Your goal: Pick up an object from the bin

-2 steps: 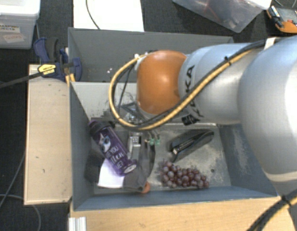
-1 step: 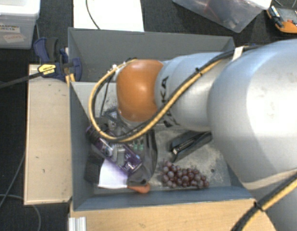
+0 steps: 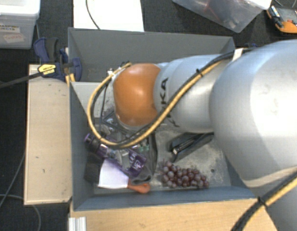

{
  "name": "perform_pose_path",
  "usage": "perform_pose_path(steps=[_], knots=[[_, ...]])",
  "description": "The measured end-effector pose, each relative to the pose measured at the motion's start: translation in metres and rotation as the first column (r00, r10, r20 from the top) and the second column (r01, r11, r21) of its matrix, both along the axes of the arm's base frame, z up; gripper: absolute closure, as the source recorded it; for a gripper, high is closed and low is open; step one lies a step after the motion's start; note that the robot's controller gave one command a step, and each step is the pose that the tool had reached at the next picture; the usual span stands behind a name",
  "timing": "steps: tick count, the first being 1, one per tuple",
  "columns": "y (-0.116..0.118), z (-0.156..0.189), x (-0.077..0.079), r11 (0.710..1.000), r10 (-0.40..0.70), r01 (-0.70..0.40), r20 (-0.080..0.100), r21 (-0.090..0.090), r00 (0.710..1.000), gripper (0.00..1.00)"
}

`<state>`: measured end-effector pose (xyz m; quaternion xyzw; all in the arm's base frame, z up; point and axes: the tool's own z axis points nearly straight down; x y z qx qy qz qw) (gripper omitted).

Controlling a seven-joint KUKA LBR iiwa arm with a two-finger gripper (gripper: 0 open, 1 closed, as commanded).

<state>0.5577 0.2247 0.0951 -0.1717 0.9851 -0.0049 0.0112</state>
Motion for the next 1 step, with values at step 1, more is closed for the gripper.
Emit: perform_pose_path(steps=[1], knots=[[0.0217,-0.0154,0.018,0.991,0.133,-0.133,0.017,-0.001,0.991,0.0]])
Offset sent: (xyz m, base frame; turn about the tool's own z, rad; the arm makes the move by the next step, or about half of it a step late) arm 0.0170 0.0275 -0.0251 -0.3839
